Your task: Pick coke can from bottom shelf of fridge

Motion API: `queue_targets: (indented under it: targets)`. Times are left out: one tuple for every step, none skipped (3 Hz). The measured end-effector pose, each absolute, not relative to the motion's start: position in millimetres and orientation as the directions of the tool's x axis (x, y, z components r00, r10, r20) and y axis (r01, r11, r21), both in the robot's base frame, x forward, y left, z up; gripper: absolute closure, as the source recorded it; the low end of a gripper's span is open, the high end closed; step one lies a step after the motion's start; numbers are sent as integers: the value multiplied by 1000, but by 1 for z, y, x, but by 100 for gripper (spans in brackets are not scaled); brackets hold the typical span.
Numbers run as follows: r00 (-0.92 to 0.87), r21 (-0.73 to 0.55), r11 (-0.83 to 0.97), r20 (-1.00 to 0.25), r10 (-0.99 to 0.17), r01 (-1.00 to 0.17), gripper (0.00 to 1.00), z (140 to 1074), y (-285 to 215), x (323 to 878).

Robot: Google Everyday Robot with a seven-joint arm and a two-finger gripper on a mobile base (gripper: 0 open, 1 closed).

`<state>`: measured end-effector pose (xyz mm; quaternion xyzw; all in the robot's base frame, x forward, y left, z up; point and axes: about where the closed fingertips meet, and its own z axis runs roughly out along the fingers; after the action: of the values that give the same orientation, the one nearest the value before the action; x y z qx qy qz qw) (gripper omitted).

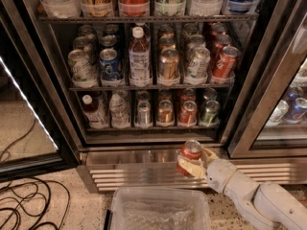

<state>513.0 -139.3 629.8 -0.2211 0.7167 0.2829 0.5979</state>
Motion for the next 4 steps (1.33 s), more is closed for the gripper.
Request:
queue_targets:
  targets:
    - [-187, 142, 742, -982, 22, -655, 100, 630, -139, 513]
    - [-143, 120, 683, -989, 23, -720, 100, 652, -127, 515]
    - [-39, 41, 583, -999, 17, -812, 100, 699, -114, 511]
    - [40, -29, 446, -999, 16, -895, 100, 742, -101, 500]
